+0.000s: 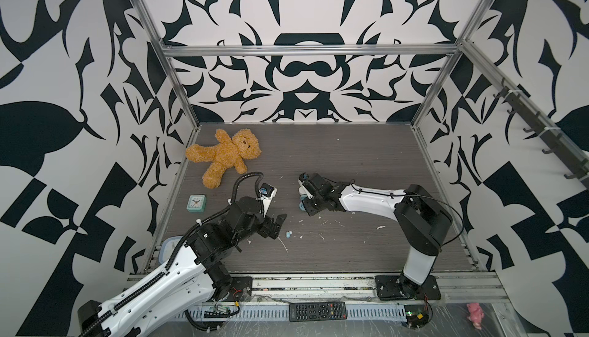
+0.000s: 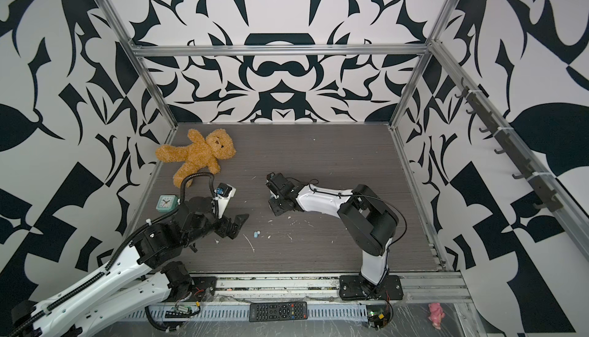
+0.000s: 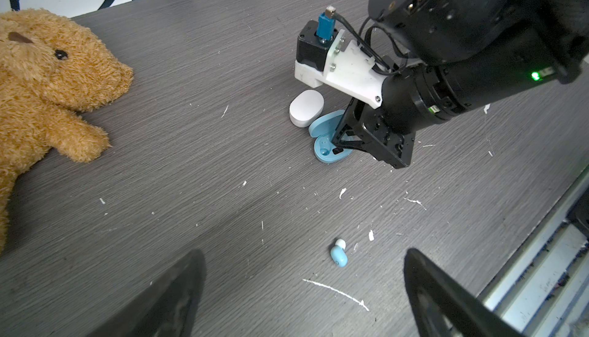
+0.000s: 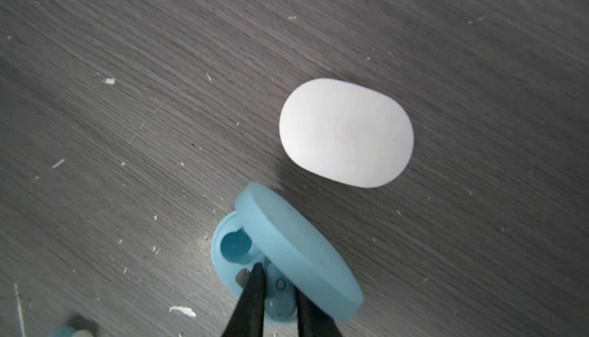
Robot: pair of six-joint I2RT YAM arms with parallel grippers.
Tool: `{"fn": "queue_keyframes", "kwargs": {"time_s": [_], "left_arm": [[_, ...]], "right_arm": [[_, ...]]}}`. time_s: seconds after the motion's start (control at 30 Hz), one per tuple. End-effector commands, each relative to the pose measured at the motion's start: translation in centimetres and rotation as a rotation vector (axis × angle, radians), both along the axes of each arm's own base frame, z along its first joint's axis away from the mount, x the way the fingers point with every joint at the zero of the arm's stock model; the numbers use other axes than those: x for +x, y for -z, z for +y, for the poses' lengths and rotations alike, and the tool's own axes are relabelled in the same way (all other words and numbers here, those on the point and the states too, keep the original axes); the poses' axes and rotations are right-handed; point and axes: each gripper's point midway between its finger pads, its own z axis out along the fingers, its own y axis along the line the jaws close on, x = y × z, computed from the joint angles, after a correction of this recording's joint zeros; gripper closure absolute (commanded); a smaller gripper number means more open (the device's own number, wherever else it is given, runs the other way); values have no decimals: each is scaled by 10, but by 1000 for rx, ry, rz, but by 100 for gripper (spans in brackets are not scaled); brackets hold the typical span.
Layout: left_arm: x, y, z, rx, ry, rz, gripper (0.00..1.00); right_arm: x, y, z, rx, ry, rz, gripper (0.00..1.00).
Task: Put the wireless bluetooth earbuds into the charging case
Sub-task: 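Lower the earbud into a slot of the light-blue case with the right gripper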
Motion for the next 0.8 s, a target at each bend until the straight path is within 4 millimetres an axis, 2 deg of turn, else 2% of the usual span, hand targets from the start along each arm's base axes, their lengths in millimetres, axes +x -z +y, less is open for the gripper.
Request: {"fn": "queue_keyframes", "kwargs": {"time_s": [0.0, 0.77], "left_arm": [[-2, 7, 1, 12, 9, 14, 1], [-3, 9, -2, 17, 20, 25, 1]], "right_arm": [[3, -6, -5, -16, 24, -2, 78], [4, -18, -6, -12, 25, -17, 74]]}}
